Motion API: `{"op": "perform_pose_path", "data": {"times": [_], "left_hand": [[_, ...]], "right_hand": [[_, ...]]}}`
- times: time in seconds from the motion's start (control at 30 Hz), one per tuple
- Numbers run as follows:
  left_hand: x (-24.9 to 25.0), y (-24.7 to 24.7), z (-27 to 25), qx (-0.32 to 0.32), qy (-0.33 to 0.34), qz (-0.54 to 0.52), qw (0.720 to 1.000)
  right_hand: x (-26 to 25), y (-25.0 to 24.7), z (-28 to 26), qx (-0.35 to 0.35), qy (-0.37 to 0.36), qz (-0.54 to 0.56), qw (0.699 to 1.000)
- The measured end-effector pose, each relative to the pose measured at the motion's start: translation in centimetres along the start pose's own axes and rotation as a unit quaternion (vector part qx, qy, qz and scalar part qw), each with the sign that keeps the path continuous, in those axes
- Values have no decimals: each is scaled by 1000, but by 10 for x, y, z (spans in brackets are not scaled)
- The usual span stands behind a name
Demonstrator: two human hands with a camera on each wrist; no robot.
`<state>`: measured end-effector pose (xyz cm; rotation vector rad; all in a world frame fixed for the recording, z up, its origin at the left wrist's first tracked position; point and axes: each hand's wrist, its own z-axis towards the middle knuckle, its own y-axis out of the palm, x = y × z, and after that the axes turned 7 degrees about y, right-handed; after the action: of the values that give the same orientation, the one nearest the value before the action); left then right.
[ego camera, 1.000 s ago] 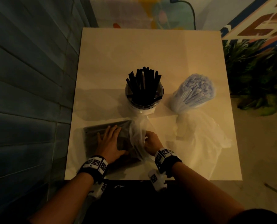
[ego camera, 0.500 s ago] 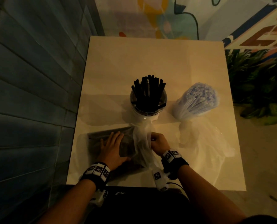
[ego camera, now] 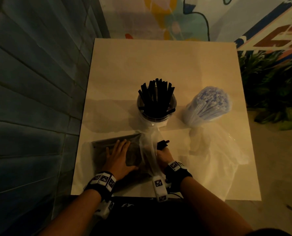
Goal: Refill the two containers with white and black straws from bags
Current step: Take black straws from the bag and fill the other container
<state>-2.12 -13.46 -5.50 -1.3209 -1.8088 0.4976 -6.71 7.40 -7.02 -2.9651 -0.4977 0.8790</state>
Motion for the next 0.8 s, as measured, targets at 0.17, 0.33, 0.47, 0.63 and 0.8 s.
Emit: {"op": "perform_pose_path", "data": {"times": [0.17, 0.33, 0.47, 0.63, 0.8], "left_hand": [[-2, 1, 0, 15, -1, -17, 1000], [-2, 3, 0, 18, 3, -14, 1000], [-1, 1, 0, 11, -3, -9, 1000], [-2, 0, -1, 10, 3, -7, 1000], [-4, 0, -1, 21, 9, -24, 999]], "right_hand": [[-11, -8, -8, 38, 24, 195, 980], [1, -12, -4, 11, 92, 330, 939], [-1, 2, -7, -31, 95, 218, 971], [-11, -7, -11, 42, 52, 216, 974], [-23, -44, -33, 98, -63, 248, 962]]}}
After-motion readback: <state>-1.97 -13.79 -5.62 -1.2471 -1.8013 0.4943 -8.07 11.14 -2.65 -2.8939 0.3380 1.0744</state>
